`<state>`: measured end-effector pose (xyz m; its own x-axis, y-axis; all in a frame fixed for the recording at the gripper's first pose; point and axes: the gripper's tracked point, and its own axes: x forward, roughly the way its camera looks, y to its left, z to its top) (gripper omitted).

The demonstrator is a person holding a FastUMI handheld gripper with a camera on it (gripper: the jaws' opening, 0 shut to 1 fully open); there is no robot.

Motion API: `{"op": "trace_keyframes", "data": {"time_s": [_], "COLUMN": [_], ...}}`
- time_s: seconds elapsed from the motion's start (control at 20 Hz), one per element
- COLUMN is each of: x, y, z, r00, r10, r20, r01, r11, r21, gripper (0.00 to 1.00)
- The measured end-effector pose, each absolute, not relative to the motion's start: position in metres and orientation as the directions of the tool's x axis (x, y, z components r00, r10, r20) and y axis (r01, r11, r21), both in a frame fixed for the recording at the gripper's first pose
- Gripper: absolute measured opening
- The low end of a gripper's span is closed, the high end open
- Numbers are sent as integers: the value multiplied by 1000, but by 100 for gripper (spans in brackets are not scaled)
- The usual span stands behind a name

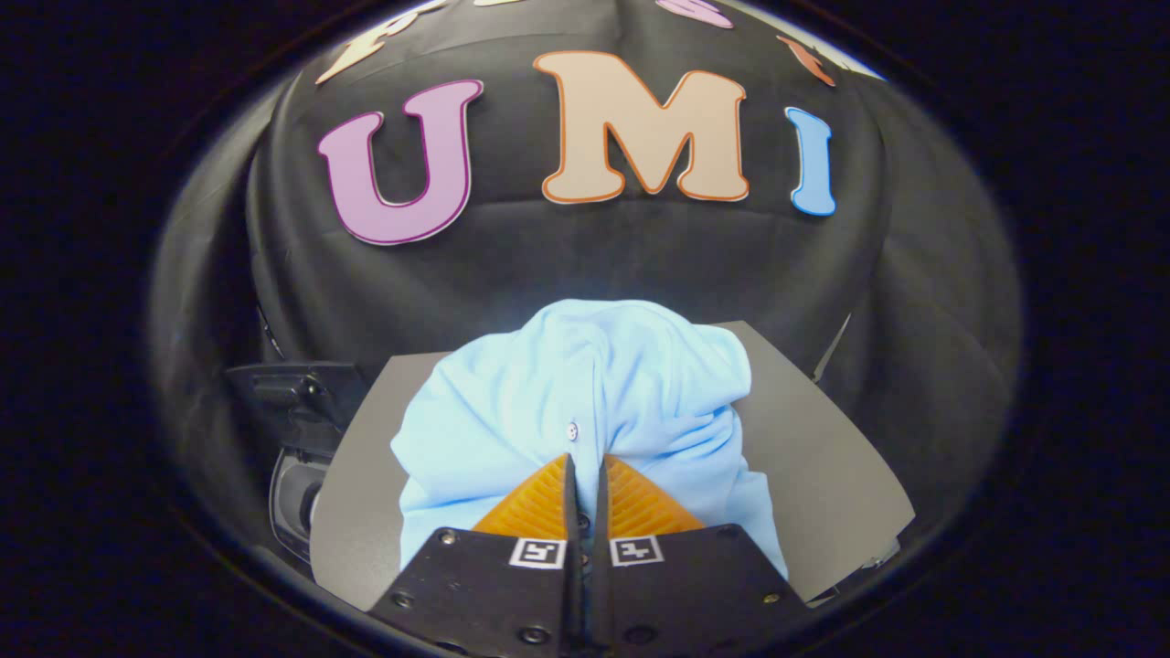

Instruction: Put the clothes into the washing machine and then close the washing machine lid.

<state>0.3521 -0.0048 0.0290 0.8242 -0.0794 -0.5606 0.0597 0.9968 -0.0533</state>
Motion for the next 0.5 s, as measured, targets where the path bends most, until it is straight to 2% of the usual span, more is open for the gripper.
{"op": "trace_keyframes", "data": {"time_s": [0.2, 0.5], "x": [345, 316], "y": [2, 48], "z": [42, 91], "r00": [854, 899], "r10": [-44, 45], "r20": [-519, -435], "r01": [-2, -48], "r11": [996, 999], "r21": [-88, 5], "gripper": [0, 0]}}
